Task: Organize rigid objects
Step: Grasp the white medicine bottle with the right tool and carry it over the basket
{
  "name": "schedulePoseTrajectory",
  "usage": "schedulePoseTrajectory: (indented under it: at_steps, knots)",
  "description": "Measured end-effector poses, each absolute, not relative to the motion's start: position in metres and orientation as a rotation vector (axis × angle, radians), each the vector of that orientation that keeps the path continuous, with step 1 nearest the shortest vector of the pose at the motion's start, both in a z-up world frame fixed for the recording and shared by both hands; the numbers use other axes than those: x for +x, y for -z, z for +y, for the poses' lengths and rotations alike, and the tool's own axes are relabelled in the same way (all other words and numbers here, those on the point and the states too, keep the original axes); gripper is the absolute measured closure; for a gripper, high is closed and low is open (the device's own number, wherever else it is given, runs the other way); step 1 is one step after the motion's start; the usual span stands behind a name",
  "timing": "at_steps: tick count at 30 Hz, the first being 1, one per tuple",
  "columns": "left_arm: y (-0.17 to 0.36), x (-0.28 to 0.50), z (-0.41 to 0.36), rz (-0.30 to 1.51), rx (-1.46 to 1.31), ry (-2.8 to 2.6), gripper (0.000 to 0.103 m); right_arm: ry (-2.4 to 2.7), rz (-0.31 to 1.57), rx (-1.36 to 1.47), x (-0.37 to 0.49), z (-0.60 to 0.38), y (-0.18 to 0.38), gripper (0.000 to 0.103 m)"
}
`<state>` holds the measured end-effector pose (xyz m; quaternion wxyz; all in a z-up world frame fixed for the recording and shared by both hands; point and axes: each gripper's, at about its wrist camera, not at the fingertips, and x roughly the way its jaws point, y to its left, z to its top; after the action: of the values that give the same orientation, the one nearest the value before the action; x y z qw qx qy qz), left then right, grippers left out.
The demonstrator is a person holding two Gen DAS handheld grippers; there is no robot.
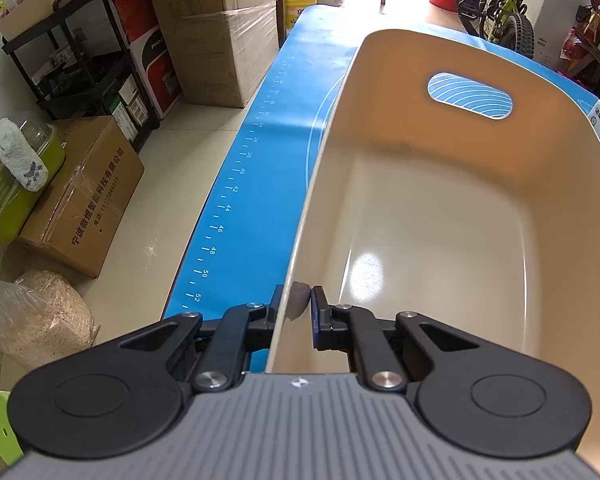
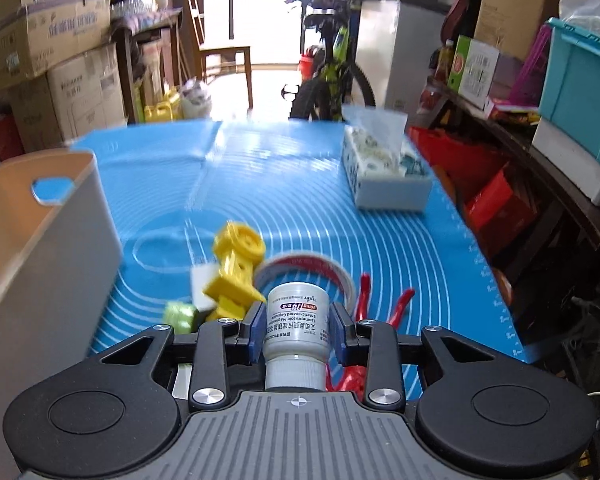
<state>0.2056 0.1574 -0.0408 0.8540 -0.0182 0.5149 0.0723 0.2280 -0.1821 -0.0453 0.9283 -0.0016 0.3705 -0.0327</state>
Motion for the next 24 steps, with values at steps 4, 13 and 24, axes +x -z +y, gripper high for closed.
schedulePoseTrajectory:
  at_steps: [4, 13, 24]
  knots:
    - [0.041, 0.206, 0.157, 1.084, -0.036, -0.152, 0.09, 0.057, 0.701, 0.027, 0.221, -0.174, 0.026, 0.062]
    - [0.041, 0.206, 0.159, 1.084, -0.036, -0.15, 0.09, -0.109, 0.594, 0.038, 0.212, -0.12, -0.015, 0.062]
    - [0.042, 0.206, 0.158, 1.085, -0.036, -0.149, 0.09, -0.337, 0.616, -0.024, 0.222, -0.028, -0.016, 0.062]
